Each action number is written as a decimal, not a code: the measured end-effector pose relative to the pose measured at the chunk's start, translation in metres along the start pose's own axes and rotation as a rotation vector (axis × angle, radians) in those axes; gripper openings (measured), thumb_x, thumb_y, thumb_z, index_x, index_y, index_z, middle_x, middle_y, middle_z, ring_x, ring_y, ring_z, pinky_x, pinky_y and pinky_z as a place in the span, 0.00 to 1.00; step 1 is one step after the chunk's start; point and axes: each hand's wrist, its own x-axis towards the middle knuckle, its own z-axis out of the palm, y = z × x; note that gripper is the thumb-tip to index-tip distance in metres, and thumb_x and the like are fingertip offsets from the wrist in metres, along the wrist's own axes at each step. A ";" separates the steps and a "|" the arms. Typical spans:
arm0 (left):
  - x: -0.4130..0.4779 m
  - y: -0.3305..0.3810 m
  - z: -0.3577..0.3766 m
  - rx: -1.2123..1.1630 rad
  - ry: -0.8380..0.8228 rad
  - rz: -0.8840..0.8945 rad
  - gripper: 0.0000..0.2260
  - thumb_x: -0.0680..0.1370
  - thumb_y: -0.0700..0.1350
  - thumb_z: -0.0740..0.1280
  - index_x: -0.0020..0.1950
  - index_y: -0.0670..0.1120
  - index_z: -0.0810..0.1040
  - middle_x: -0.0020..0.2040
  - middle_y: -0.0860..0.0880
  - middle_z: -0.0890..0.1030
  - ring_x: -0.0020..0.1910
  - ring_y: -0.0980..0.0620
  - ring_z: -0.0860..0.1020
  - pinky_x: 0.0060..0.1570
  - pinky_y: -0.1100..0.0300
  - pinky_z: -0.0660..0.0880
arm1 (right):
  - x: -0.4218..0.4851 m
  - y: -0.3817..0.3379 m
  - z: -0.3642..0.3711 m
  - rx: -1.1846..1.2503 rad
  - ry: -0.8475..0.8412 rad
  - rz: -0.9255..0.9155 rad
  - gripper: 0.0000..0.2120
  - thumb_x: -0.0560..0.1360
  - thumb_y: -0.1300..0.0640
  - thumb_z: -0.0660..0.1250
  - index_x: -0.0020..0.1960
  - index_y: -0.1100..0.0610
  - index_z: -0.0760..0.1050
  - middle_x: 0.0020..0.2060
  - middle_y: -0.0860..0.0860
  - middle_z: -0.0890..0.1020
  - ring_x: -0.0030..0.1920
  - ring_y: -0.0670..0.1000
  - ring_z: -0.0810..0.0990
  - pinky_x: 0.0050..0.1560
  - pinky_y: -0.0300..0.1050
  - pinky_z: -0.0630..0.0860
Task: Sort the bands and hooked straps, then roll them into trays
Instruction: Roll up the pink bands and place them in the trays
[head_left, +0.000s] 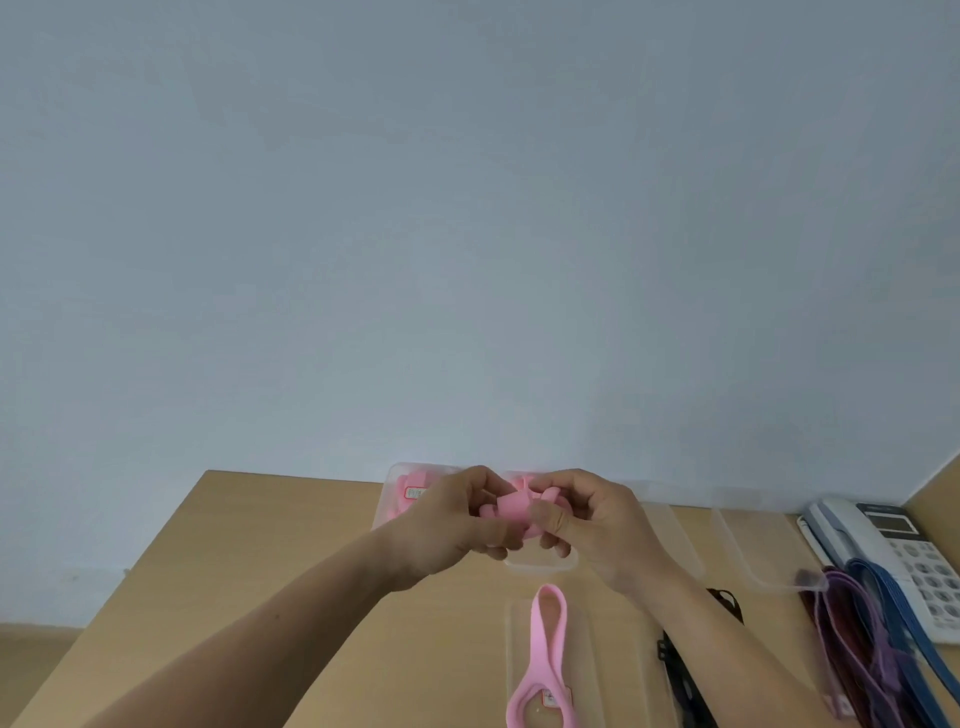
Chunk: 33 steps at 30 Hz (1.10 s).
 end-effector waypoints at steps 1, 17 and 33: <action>-0.002 -0.001 -0.003 -0.063 -0.022 -0.004 0.15 0.71 0.42 0.72 0.55 0.39 0.75 0.42 0.41 0.82 0.42 0.48 0.81 0.45 0.58 0.78 | 0.001 0.001 0.000 0.033 -0.010 0.005 0.11 0.71 0.50 0.76 0.51 0.54 0.83 0.37 0.54 0.84 0.33 0.53 0.81 0.33 0.42 0.77; 0.006 -0.021 -0.051 -0.462 0.044 -0.095 0.22 0.69 0.47 0.75 0.57 0.37 0.75 0.42 0.40 0.81 0.38 0.44 0.80 0.39 0.56 0.78 | 0.024 0.026 0.052 0.040 0.204 0.025 0.05 0.78 0.64 0.67 0.53 0.60 0.79 0.37 0.62 0.82 0.29 0.55 0.79 0.28 0.46 0.73; 0.062 -0.039 -0.032 -0.141 -0.059 -0.060 0.18 0.74 0.47 0.76 0.59 0.41 0.78 0.49 0.35 0.84 0.39 0.46 0.83 0.40 0.59 0.79 | 0.034 0.045 0.017 0.072 0.143 0.186 0.05 0.76 0.61 0.71 0.50 0.57 0.85 0.29 0.49 0.76 0.30 0.49 0.73 0.31 0.40 0.71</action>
